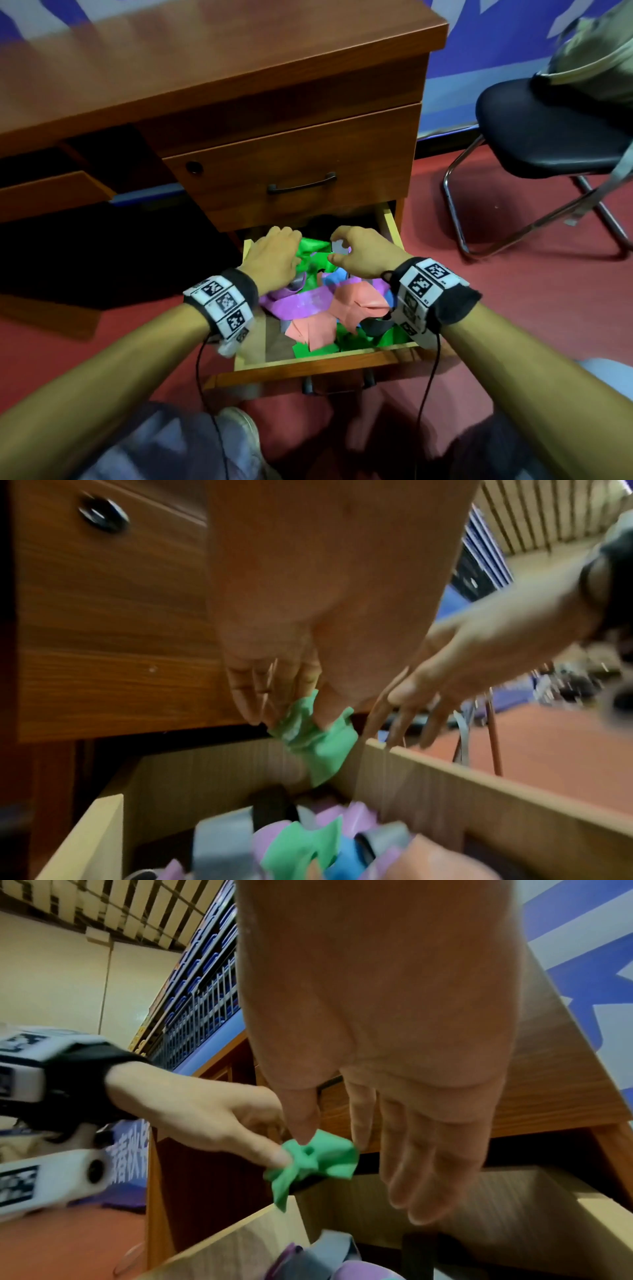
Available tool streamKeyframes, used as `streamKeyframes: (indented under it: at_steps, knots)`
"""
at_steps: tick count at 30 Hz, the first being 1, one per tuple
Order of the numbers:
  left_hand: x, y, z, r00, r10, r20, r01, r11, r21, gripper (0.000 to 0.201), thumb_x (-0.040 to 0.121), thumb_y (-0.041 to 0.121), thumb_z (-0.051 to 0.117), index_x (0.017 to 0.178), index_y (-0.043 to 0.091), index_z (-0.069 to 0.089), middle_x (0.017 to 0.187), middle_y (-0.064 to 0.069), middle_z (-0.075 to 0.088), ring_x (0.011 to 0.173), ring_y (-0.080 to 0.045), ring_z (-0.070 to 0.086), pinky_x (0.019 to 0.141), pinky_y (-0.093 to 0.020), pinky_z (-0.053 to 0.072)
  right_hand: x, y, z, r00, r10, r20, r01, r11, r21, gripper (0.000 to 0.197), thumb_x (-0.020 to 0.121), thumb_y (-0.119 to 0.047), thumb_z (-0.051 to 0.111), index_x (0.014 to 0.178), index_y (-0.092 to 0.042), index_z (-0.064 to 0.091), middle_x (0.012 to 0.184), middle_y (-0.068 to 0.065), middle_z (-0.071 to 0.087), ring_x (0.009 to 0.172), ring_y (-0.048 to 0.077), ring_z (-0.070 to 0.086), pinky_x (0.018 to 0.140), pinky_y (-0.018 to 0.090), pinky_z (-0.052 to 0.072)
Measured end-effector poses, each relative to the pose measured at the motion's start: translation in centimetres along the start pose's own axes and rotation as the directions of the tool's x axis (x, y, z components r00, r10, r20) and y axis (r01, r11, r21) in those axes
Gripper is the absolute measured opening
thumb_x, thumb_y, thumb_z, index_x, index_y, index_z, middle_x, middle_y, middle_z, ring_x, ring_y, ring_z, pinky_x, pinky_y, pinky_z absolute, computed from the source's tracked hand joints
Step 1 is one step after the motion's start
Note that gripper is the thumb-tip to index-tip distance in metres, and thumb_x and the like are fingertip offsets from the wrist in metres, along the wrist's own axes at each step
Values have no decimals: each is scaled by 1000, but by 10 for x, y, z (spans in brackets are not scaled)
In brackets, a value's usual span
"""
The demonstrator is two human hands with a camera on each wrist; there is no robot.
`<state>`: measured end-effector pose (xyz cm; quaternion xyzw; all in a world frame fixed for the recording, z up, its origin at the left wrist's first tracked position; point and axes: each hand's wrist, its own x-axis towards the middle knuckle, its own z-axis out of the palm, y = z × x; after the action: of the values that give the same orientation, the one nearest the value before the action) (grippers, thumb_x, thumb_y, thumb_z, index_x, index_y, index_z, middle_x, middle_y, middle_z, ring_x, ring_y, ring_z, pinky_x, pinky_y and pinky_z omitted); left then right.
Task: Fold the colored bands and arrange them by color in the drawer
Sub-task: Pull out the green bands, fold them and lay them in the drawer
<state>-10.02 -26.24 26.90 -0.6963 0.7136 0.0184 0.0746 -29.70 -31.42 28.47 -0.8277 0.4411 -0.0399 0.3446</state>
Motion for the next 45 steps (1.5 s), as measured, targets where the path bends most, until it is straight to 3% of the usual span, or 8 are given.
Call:
streamKeyframes:
  at_steps: [5,9,14,24,28,33,41,45]
  knots:
    - [-40,2,-24,995,-33,-90,-37,733,-679,12,98,22,64,109,24,61,84,-11,68,78,-21,64,76,-38,52,-11,-10,0,986,-159,-43,163,912,376,63,89,-18,70,145,-26,42,128,1,58,116,11,61,86,30,56]
    - [-58,14,-25,991,-121,-62,1,461,-887,18,98,10,64,115,17,65,98,-12,73,75,-20,69,63,-34,55,-21,-18,-2,978,-206,-35,194,833,519,60,90,-3,69,142,-23,47,109,11,66,67,0,65,62,21,55]
    - [-54,13,-25,954,-277,-113,18,431,-902,19,90,9,75,107,4,68,102,-8,72,84,-25,74,62,-21,60,-18,-26,-5,995,-85,-57,102,786,610,40,88,-1,69,125,-9,57,88,7,69,74,18,70,85,51,58]
    - [-61,1,-39,926,-320,-202,-45,439,-897,16,93,9,61,85,20,69,80,6,73,56,-13,72,59,-30,57,-5,-57,-5,940,50,-338,131,860,493,20,83,-20,77,81,-16,57,71,5,63,63,20,61,69,47,58]
    - [-55,-1,-43,923,-303,-240,-101,410,-906,11,99,6,58,94,9,68,73,-7,72,57,-21,73,60,-36,60,-6,-46,6,921,-43,-387,205,900,386,21,90,-23,72,95,-10,57,87,6,66,75,16,62,71,23,51]
    - [-47,-8,-38,944,-292,-154,-39,365,-930,23,97,3,47,92,18,64,58,-7,68,54,-31,72,54,-35,54,2,-46,-5,977,-63,-201,185,712,677,35,86,-4,74,109,-13,48,78,4,63,69,15,66,61,28,58]
    - [-43,11,-45,991,-90,100,122,293,-948,9,103,12,45,100,10,54,103,-26,70,61,-37,74,44,-30,46,-7,-30,8,967,-7,-256,155,810,565,37,82,1,71,110,-11,50,77,2,53,66,18,56,61,37,57]
    - [-48,12,-49,987,26,158,142,318,-938,16,105,23,47,101,8,52,93,-10,61,68,-38,75,48,-31,42,-15,-26,24,953,-1,-302,156,858,490,36,77,-13,70,109,-14,52,82,12,59,67,25,58,66,47,56]
